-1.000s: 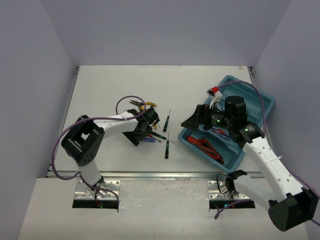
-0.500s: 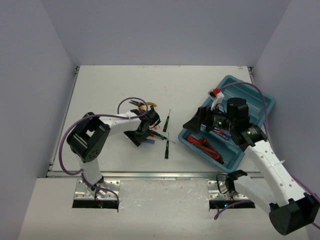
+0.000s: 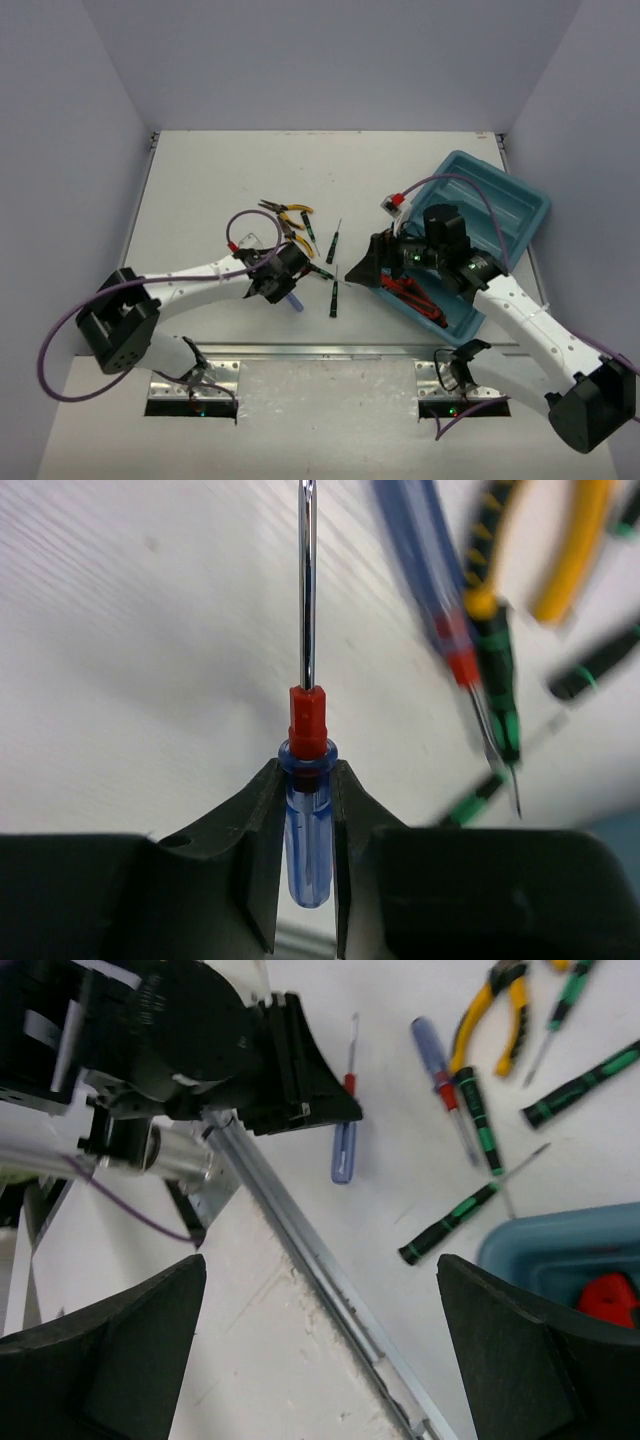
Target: Sort the tools into containers
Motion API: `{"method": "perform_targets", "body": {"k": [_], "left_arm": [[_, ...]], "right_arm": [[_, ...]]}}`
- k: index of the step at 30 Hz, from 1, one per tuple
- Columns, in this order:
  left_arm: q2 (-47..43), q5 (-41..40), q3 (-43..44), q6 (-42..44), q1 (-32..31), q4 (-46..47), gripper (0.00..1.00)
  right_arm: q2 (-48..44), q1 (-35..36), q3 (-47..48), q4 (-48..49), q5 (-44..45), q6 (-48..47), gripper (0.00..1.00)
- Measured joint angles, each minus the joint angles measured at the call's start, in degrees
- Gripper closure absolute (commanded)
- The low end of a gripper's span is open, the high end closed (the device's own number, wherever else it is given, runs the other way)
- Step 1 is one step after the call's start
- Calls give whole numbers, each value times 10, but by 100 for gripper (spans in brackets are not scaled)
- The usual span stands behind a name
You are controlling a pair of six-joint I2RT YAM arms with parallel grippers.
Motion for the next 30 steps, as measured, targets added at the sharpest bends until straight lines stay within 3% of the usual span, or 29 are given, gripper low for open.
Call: {"method": "perform_targets", "body": {"k": [7,13,16,17,18,19,20,21,22,23,27,30], "left_arm": [[-193,-10,-93,64,-96,163,100],[-311,14,-202,132,-110,350,100],[-327,31,-217,148,-116,412,100],[-331,36,-222,149,-118,432,100],[-335,39,-227,149,-118,447,95],[-339,41,-232,150,-118,460,83],[-342,42,-236,153,-119,469,70],[-343,41,-239,159,-119,472,52],[-344,42,-241,161,-118,478,21],[-345,40,-242,164,-119,482,3],[-355,12,-230,176,-118,463,0],[-350,-40,-163,176,-121,346,0]], "right_arm": [[114,161,-16,95,31,44,23],[170,210,-22,164,96,72,37],[180,219,-23,190,119,83,50],[184,220,-23,198,122,85,58],[188,221,-23,202,123,86,70],[193,223,-23,205,124,91,91],[198,223,-23,212,121,94,93],[203,224,-23,213,127,97,99],[206,224,-23,211,124,94,100],[210,224,-23,206,124,93,100],[205,224,-20,168,156,56,100],[179,222,5,72,260,-31,92]]}}
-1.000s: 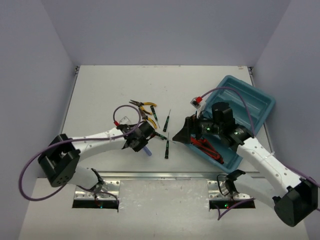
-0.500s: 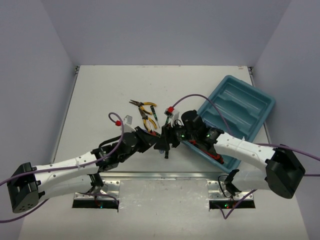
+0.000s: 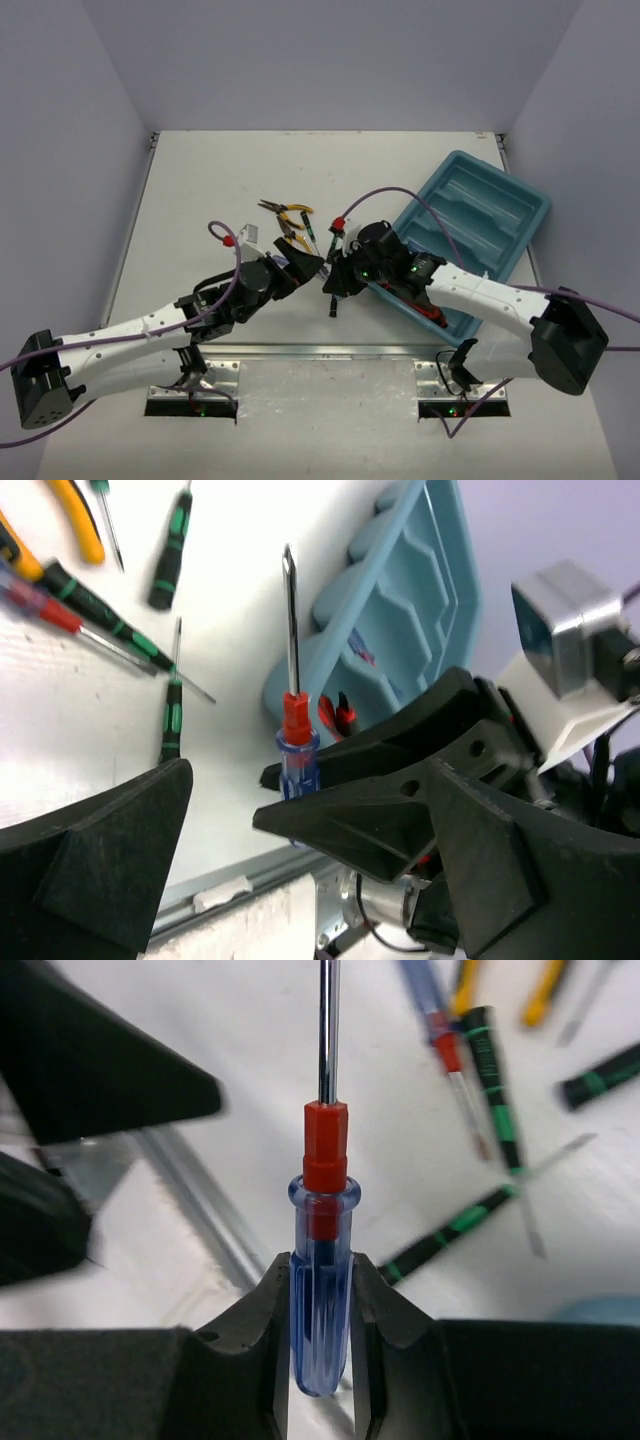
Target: Sort the tools into containers
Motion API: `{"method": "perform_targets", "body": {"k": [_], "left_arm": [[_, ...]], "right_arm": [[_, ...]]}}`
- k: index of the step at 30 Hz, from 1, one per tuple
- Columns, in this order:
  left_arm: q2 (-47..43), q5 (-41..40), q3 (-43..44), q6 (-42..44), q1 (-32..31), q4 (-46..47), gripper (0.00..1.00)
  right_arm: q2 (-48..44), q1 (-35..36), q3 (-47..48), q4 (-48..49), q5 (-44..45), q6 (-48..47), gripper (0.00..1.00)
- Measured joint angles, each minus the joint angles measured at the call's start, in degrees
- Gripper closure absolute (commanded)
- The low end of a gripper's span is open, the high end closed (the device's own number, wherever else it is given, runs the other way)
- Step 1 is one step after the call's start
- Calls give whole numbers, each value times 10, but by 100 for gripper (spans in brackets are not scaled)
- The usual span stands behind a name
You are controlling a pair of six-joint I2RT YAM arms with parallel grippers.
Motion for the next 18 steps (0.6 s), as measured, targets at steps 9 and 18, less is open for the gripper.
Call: {"method": "perform_targets", "body": {"k": [9,18], "left_arm": [[-26,-92,36,-13,82,-180,0],[64,-19,22,50,170,-186,0]], "right_arm": [[-144,-207,15,-162,233,-307,100],[-35,-322,9,-184,282,-450,73]]}}
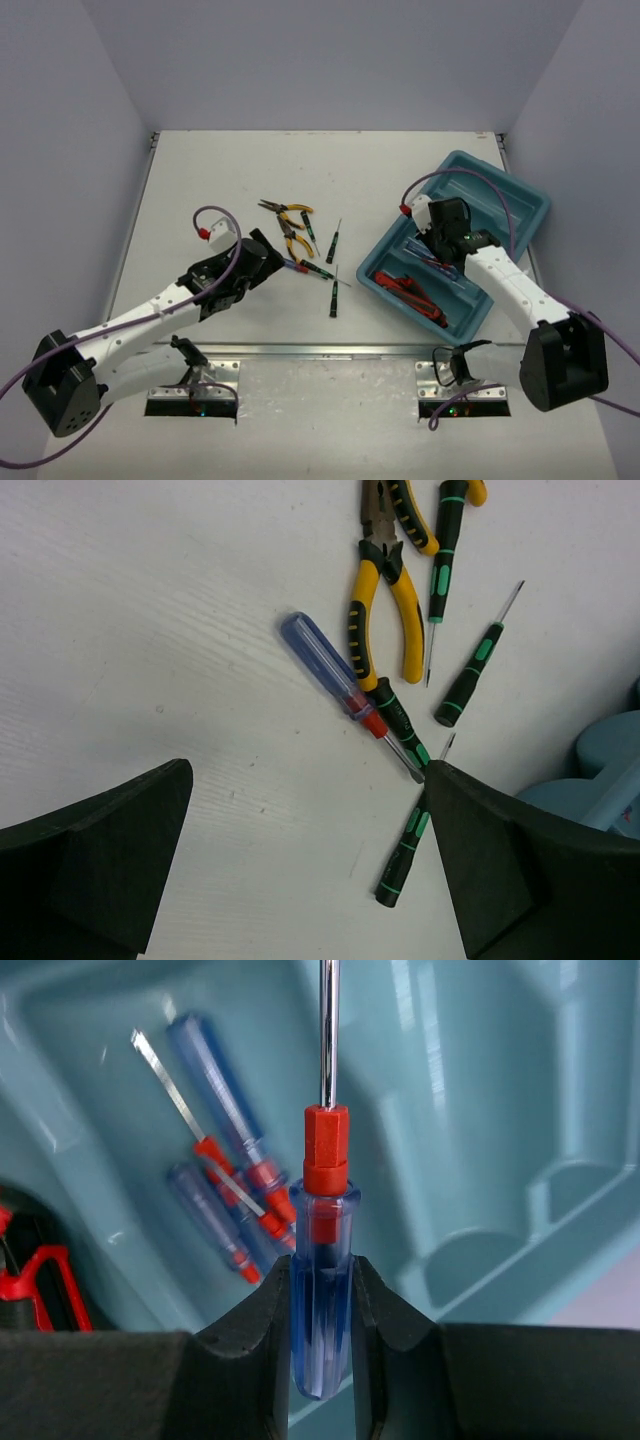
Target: Sort the tools into containers
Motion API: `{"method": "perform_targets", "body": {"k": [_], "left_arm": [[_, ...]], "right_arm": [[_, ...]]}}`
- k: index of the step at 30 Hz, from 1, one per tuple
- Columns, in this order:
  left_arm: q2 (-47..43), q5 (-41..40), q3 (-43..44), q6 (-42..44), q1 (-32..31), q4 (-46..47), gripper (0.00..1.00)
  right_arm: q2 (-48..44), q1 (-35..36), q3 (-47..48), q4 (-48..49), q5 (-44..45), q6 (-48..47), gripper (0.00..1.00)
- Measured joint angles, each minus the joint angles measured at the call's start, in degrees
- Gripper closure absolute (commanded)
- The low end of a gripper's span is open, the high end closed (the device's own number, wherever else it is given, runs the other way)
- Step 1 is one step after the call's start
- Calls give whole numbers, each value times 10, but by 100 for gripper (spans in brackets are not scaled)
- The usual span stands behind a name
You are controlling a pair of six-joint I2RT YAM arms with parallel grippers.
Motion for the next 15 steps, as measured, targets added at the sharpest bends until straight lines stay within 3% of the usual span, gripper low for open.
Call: {"method": "perform_targets", "body": {"k": [2,3,4,5,7,8,15], "left_arm": [[23,9,12,6,4,-6,0],[31,11,17,8,6,-9,0],[40,11,24,9,9,-13,0],[48,10,32,8,11,-18,0],[67,9,44,0,13,-26,0],[78,8,50,-5,13,-32,0],[186,8,102,-61,15,-85,0]], "right_arm": [[17,1,-11,-5,4,-6,55],[16,1,-18,-9,6,-6,51],[13,1,-23,-14,9,-7,41],[6,1,-25,-17,11,-8,23],[-14,1,-26,-22,11,-8,5],[-28,1,-25,-24,12,-7,1],[-71,4,52,-56,-25,70,1]]}}
